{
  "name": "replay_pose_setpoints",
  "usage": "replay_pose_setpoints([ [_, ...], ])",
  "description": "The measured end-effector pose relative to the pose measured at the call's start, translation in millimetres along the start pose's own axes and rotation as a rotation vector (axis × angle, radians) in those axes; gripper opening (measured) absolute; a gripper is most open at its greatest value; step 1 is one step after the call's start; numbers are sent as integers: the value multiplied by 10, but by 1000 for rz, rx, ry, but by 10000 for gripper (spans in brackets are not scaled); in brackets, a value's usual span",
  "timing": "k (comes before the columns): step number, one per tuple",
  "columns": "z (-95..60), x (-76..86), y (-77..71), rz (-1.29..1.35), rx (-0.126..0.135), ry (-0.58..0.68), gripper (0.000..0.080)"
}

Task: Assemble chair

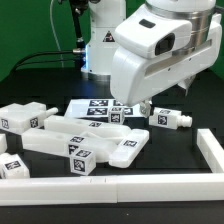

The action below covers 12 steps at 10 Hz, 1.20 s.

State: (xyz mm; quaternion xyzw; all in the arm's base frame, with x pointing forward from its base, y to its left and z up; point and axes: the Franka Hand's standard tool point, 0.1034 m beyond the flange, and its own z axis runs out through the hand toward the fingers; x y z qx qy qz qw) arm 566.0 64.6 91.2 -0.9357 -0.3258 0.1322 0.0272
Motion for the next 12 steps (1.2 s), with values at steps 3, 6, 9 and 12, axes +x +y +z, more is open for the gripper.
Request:
replay_pose_setpoints([
  [3,0,0,-1,1,0,0,650],
  [6,97,-97,70,-63,-26,33,650],
  [9,151,-249,38,-160,-91,79,650],
  [12,173,-229,9,-159,-91,83,650],
])
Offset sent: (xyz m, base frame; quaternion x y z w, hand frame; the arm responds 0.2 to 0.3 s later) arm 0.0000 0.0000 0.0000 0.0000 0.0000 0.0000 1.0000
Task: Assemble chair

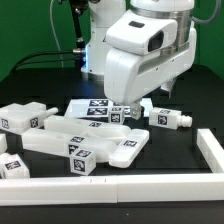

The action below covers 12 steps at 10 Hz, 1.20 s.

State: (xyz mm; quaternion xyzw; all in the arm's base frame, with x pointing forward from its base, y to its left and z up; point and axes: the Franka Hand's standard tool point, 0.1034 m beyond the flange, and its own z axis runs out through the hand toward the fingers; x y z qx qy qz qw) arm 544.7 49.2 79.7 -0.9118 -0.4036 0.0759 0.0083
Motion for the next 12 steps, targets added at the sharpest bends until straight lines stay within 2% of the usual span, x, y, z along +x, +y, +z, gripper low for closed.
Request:
replay_pose_setpoints([
  [1,27,31,-83,-16,-7,13,650],
  [2,69,6,-157,-66,-30,47,650],
  [3,192,-162,-155,-117,-41,61,650],
  [4,274,-351,-57,-147,-40,56,650],
  [5,286,-449,30,-139,-38,53,650],
  [9,306,-432,5,-135,-37,56,650],
  [10,348,-498,16,-139,-47,67,650],
  [11,383,-682,29,-152,-51,65,650],
  [12,424,-843,60,-160,-82,88,650],
])
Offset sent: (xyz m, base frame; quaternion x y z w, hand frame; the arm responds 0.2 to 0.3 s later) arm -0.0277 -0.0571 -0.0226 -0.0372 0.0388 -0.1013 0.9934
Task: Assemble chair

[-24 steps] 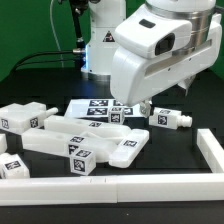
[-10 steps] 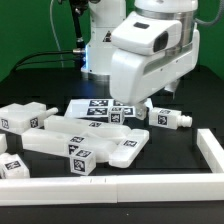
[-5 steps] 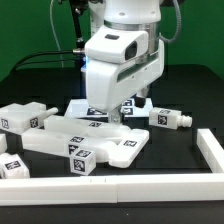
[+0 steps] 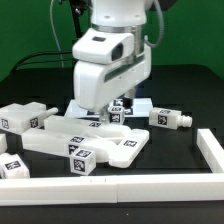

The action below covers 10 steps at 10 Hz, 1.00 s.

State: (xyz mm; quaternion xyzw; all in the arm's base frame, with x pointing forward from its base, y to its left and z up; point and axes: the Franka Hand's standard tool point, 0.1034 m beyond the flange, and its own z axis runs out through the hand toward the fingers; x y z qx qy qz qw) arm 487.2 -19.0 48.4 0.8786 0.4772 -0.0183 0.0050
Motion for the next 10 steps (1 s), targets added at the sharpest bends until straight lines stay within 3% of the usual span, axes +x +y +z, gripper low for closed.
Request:
replay_pose_setpoints([
  [1,63,-142,-2,-23,-28,18,650],
  [2,103,-265,-15,-13,17,-10,650],
  [5,116,-244,13,-14,7,-4,650],
  [7,206,-446,78,-19,1,-5,650],
  [10,312,-513,62,-7,19,-12,650],
])
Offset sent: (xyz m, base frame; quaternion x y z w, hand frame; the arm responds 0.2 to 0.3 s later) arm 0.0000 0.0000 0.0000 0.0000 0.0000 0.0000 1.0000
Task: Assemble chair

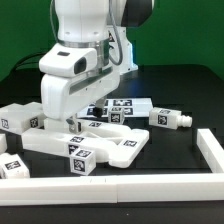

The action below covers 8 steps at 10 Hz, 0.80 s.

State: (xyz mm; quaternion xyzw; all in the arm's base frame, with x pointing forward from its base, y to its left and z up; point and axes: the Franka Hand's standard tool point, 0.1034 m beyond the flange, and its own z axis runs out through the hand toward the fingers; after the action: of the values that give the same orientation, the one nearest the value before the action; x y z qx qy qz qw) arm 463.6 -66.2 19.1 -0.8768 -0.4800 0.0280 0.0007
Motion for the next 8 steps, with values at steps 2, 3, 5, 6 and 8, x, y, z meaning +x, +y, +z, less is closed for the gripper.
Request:
replay_pose_setpoints([
  [2,3,-1,-3,0,1,0,528],
  [3,3,-1,-3,0,1,0,389],
  [5,3,-1,-2,-10,-2,0,278],
  [6,-6,-14,2,-73,-12,2,280],
  [8,-83,-109,9,-199,-12,-7,281],
])
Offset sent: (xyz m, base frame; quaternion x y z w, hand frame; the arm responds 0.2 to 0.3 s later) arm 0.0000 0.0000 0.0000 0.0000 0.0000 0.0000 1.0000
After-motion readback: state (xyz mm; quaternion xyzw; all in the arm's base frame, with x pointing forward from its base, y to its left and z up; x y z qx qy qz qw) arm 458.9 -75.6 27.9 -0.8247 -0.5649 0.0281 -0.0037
